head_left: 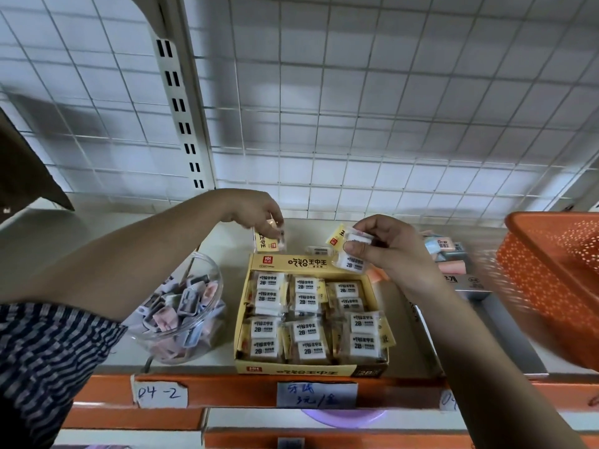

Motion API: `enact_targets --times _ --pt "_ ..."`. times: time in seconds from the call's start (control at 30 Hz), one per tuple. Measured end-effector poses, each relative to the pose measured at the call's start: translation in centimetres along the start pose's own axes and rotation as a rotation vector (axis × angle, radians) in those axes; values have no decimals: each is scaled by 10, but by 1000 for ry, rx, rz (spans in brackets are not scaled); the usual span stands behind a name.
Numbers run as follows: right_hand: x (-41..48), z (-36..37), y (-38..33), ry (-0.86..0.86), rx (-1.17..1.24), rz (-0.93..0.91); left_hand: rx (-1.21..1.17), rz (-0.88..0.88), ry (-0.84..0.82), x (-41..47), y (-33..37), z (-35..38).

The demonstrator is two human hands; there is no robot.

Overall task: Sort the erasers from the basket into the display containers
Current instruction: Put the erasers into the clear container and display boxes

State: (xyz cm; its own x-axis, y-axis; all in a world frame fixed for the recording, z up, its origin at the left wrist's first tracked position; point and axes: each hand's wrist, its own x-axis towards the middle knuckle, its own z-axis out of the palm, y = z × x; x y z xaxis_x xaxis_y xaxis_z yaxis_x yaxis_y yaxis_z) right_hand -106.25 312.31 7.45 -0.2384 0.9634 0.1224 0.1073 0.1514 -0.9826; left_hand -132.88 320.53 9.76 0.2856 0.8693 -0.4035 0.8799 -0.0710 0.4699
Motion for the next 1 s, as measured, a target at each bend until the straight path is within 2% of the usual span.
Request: enact_targets --times 0.1,0.3,0.47,0.7,0.8,1.0 --pt "0 2 0 -21 13 18 -4 34 161 -14 5 -10" --pt "-3 6 -7 -59 20 64 -222 132 361 -57 21 -15" --pt "-5 8 -7 -111 22 70 -484 191 405 -91 30 3" --pt "-12 14 -10 -323 -15 129 -789 234 534 -104 32 37" --pt "-15 17 -12 -432 -145 109 -791 240 608 -106 32 50" --pt "-22 28 -18 -621 -309 126 -837 278 630 -116 30 65"
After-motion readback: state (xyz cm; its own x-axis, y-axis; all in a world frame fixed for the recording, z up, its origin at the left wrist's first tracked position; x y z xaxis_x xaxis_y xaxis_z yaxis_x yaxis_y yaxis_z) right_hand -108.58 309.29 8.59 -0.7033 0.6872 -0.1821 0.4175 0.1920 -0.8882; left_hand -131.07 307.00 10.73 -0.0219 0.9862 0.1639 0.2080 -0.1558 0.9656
